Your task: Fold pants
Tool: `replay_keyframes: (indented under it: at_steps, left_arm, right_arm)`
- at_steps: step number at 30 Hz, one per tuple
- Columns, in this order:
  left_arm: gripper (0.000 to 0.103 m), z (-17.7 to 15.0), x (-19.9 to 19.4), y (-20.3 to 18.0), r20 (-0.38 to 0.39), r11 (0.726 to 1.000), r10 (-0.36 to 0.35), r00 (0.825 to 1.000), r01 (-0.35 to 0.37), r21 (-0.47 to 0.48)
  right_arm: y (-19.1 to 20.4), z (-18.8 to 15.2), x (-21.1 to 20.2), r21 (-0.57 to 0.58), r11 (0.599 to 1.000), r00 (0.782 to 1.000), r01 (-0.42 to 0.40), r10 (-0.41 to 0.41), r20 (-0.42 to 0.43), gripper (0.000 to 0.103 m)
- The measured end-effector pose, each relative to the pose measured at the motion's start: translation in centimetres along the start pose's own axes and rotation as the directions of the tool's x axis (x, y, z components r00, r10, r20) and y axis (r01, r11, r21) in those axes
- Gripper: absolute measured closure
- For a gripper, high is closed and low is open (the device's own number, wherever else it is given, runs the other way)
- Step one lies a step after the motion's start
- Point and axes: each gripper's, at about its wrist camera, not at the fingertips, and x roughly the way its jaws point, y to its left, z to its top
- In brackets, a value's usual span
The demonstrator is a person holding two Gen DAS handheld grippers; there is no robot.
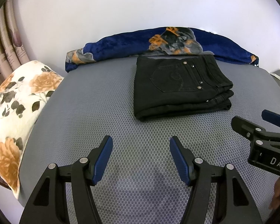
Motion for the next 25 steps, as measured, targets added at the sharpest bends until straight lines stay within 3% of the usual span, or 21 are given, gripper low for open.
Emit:
replay_keyframes:
  at_steps: [25]
  left_arm:
    - [0.039,0.7,1.6,1.3,-0.022,1.000,-0.021,1.000,0.021,0.001]
  right_arm:
    - [0.7,0.6,0.9,-0.017,1.000,1.000,0.006,-0.007,-0.017,0.010]
